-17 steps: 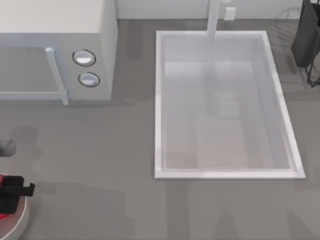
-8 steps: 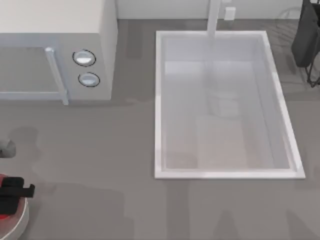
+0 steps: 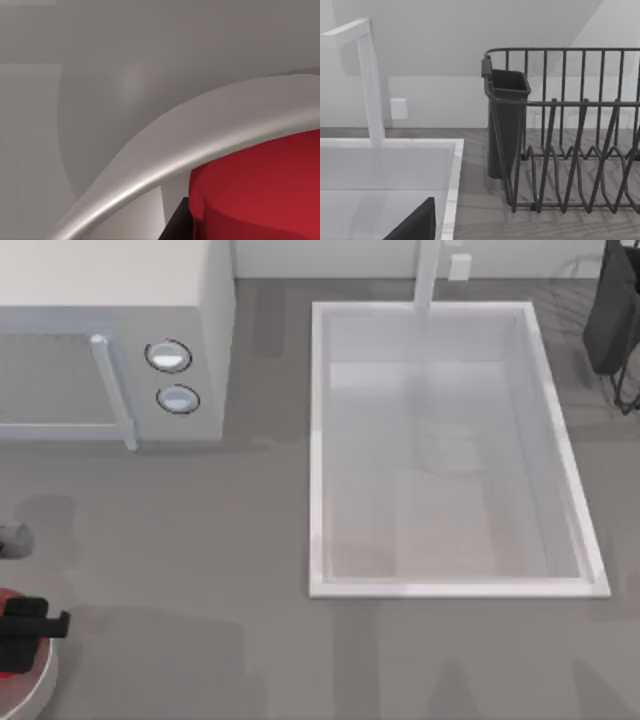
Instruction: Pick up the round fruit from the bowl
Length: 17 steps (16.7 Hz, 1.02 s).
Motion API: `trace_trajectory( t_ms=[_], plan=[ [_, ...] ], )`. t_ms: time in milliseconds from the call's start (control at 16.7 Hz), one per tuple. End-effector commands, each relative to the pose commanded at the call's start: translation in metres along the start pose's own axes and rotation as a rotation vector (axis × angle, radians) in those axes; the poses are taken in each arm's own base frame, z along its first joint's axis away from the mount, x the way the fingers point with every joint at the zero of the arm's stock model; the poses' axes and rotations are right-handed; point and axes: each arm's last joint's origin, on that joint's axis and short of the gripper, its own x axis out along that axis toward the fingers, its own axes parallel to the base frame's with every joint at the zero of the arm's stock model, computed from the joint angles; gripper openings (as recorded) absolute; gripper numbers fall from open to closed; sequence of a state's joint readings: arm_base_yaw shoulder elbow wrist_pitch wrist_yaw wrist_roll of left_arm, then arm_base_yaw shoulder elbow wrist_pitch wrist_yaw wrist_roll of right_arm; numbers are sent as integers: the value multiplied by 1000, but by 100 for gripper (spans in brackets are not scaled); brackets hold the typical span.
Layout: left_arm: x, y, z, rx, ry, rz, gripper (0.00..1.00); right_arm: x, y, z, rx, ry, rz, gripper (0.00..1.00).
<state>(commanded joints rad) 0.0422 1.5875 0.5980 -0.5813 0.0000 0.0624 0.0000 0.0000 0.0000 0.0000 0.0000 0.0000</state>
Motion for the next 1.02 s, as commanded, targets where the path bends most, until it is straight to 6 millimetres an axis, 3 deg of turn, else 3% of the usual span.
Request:
trace_trajectory(
  t_ms=[120,180,360,540,780,1020],
  plan=[
    [0,0,0,0,0,0,0,0,0,0,0,0,0,100],
    [-37,1,-7,42,-54,16,0,0,0,0,0,0,0,100],
    [-44,1,-2,43,-48,15,0,0,0,0,0,0,0,100],
    [-71,2,13,43,-35,15,0,0,0,0,0,0,0,100],
    [-142,3,31,44,-20,14,0,0,0,0,0,0,0,100],
    [-225,2,22,44,-19,14,0,0,0,0,0,0,0,100]
  ],
)
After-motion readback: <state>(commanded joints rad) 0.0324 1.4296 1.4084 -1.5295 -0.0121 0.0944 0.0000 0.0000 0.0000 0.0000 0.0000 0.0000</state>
